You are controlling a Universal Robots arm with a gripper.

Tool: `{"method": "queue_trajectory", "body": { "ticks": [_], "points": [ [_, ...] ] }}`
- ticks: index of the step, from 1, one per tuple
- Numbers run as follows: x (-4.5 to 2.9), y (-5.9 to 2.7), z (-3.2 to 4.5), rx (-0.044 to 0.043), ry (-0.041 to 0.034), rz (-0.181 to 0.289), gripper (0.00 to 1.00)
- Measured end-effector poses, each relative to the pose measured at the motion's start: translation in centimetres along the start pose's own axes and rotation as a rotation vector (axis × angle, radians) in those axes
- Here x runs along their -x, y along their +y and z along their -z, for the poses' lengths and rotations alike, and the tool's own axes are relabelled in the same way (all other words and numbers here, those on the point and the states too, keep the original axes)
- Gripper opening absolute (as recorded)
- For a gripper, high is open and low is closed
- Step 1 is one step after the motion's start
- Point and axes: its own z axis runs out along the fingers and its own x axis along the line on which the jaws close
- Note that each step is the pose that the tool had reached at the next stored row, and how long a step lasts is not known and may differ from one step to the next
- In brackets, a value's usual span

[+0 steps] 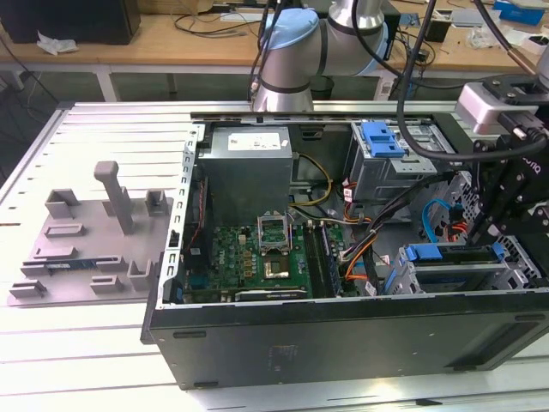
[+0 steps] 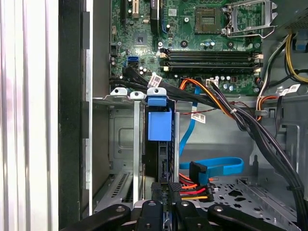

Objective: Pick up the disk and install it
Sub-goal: 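Insert the first disk wire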

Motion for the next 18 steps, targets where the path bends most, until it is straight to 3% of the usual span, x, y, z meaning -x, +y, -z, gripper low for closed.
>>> {"method": "queue_trajectory", "body": {
  "ticks": [18],
  "points": [
    [0.11, 0.0, -0.29, 0.0, -0.0001, 0.0, 0.17]
  ]
}}
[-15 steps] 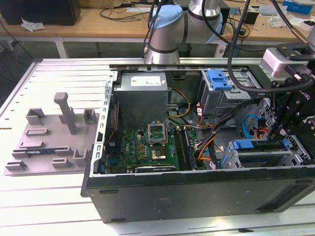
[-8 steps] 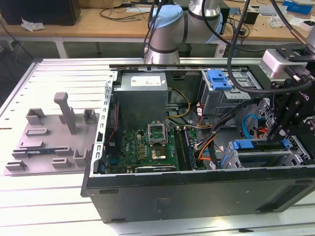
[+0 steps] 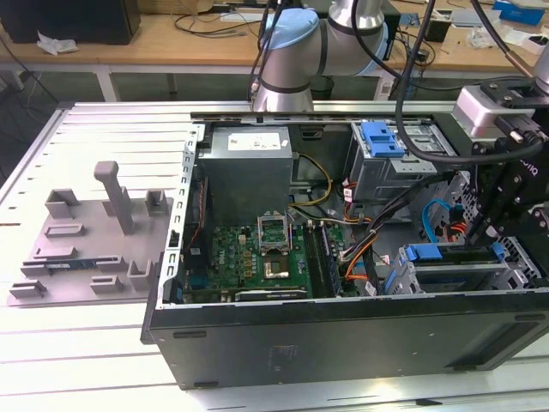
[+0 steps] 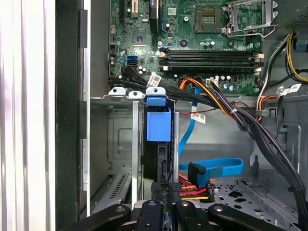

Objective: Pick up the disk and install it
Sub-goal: 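Insert the first disk wire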

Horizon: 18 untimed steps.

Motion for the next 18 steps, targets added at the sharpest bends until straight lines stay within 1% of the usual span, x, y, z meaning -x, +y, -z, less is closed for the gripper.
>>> {"method": "queue_trajectory", "body": {
  "ticks": [6, 18],
  "points": [
    [0.13, 0.0, -0.06, 0.0, 0.0, 0.0, 0.17],
    [0.14, -0.1, -0.22, -0.0001, 0.0, 0.0, 0.17]
  ]
}}
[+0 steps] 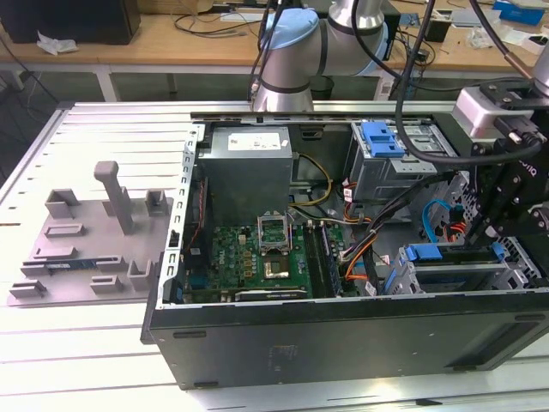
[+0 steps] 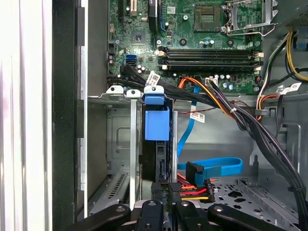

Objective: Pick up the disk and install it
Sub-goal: 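Insert the first disk wire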

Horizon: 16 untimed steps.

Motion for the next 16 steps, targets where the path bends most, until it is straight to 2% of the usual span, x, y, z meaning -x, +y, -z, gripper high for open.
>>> {"method": "queue_trajectory", "body": {
  "ticks": [16],
  "points": [
    [0.01, -0.05, -0.3, 0.0, 0.0, 0.0, 0.17]
  ]
}}
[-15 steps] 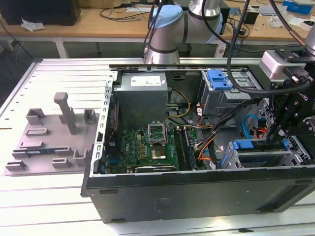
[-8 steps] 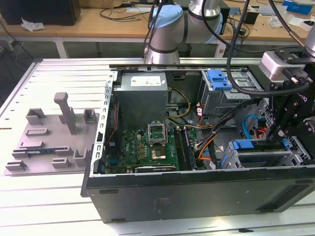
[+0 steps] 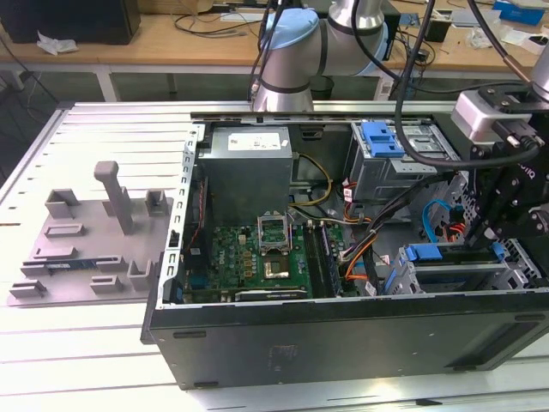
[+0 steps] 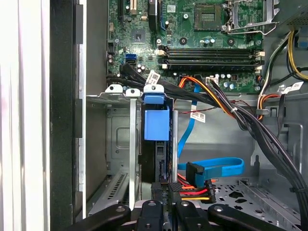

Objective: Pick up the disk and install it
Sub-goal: 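Insert the first disk wire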

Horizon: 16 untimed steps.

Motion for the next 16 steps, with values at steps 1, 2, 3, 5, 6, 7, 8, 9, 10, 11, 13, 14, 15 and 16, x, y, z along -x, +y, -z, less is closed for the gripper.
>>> {"method": "queue_trajectory", "body": {
  "ticks": [1, 2, 3, 5, 6, 7, 8, 9, 10, 11, 13, 14, 15, 16],
  "points": [
    [0.0, 0.0, -0.01, 0.0, 0.0, 0.0, 0.17],
    [0.0, 0.0, -0.02, 0.0, 0.0, 0.0, 0.17],
    [0.0, 0.0, -0.04, 0.0, -0.0001, 0.0, 0.17],
    [0.0, 0.0, -0.05, 0.0, 0.0001, 0.0, 0.17],
    [0.0, 0.0, -0.07, 0.0, 0.0, 0.0, 0.17],
    [0.0, 0.0, -0.08, 0.0001, 0.0001, 0.0, 0.17],
    [0.0, 0.0, -0.1, 0.0, 0.0, 0.0, 0.17],
    [0.0, 0.0, -0.12, 0.0, 0.0, 0.0, 0.17],
    [0.01, 0.0, -0.14, 0.0, 0.0, 0.0, 0.17],
    [0.01, 0.0, -0.18, 0.0, 0.0001, 0.0, 0.17],
    [0.01, 0.0, -0.27, 0.0, -0.0002, 0.0, 0.17],
    [0.01, 0.0, -0.31, 0.0, -0.0001, 0.0, 0.17],
    [0.01, 0.0, -0.35, 0.0, 0.0001, 0.0, 0.17],
    [0.01, 0.0, -0.41, 0.0, 0.0002, 0.0, 0.17]
  ]
}}
